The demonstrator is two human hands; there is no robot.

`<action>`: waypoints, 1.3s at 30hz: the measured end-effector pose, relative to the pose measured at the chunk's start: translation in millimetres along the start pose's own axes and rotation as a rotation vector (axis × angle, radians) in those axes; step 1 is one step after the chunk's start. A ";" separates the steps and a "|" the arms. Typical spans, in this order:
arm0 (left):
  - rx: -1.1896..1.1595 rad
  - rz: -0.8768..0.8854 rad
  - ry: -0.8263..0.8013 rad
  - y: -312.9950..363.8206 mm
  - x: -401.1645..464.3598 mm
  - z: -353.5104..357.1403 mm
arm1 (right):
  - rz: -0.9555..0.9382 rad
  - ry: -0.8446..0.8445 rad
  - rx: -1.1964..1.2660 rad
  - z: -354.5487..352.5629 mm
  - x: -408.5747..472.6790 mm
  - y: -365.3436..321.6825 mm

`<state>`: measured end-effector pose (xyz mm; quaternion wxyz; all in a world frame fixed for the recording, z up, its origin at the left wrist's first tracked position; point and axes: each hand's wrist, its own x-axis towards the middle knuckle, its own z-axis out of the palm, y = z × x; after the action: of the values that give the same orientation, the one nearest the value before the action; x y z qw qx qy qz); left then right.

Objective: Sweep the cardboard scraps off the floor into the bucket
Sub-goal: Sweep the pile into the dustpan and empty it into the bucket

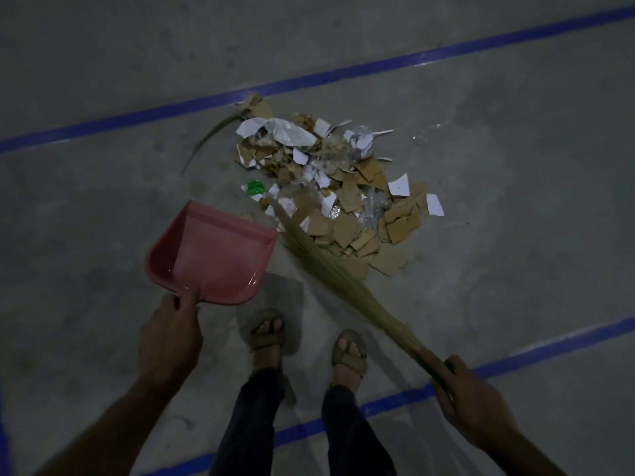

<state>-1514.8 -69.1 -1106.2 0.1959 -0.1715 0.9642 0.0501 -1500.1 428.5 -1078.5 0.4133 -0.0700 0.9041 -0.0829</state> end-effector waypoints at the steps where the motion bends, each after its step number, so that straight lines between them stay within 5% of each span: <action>1: 0.011 0.008 -0.006 -5.1 6.4 -0.8 | 0.033 0.017 0.012 0.7 -7.0 -4.6; 7: 0.064 0.161 -0.051 -33.9 51.2 24.9 | 0.186 0.107 0.044 7.8 10.5 -43.5; 15: 0.171 0.291 -0.216 -2.3 133.5 146.1 | 0.294 0.316 0.003 12.9 124.3 -35.2; 24: 0.171 0.470 -0.174 57.8 202.1 200.8 | 0.151 0.084 -0.258 14.4 198.9 74.3; 32: -0.005 0.526 -0.178 126.0 190.1 231.5 | -0.053 0.026 -0.170 39.4 196.1 84.2; 39: -0.030 0.403 -0.152 155.9 150.9 246.7 | -0.026 0.035 -0.021 79.2 157.5 68.1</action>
<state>-1610.9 70.3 -1387.8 0.2516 0.0262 0.9606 0.1153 -1546.1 457.0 -1259.6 0.3956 -0.0848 0.9110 -0.0802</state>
